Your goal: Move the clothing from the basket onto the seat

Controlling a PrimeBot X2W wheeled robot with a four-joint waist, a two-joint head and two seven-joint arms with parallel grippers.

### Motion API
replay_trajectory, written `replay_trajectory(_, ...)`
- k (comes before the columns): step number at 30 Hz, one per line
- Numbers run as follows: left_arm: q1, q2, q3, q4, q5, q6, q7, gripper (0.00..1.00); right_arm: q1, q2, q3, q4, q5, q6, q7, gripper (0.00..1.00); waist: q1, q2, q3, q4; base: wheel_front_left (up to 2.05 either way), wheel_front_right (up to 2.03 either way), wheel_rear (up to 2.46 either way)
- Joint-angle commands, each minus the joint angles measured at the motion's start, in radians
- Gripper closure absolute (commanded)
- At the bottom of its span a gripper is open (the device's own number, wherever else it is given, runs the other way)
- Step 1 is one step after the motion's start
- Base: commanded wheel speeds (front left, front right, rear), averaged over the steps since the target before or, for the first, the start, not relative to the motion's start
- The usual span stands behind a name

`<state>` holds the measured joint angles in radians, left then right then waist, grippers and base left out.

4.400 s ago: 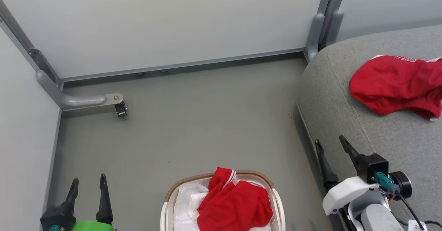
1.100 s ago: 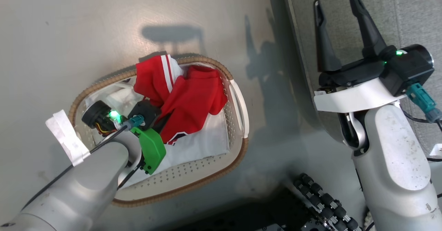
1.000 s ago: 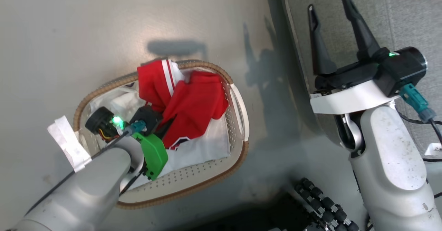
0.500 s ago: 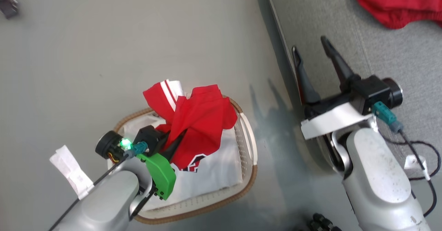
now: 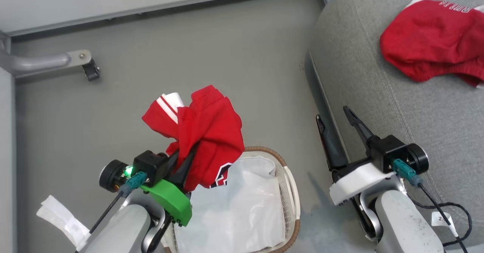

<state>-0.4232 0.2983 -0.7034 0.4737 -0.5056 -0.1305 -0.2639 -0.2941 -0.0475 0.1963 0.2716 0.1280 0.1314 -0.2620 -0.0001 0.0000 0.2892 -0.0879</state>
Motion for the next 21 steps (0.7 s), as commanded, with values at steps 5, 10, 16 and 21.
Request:
replay_trajectory(5,0.067,-0.033,0.105,-0.065,0.05,0.0,-0.001,1.0,0.068,-0.005,0.0,0.018,0.019,-0.001,-0.004,0.0,0.0001,0.0,-0.181,0.079,0.0,0.0,0.0)
replay_trajectory(10,0.093,-0.056,0.144,-0.128,0.078,0.0,-0.001,1.0,0.121,-0.005,0.001,0.034,0.035,-0.001,-0.004,0.0,0.0001,0.0,-0.252,0.087,0.0,0.0,0.0)
replay_trajectory(16,0.088,-0.076,0.172,-0.208,0.106,0.0,-0.001,1.0,0.173,-0.005,-0.007,0.042,0.042,-0.001,-0.004,0.0,0.0001,0.0,-0.298,0.09,0.0,0.0,0.0)
replay_trajectory(21,0.096,-0.086,0.187,-0.251,0.12,0.0,-0.001,1.0,0.197,-0.005,-0.006,0.042,0.043,-0.001,-0.004,0.0,0.0001,0.0,-0.318,0.087,0.0,0.0,0.0)
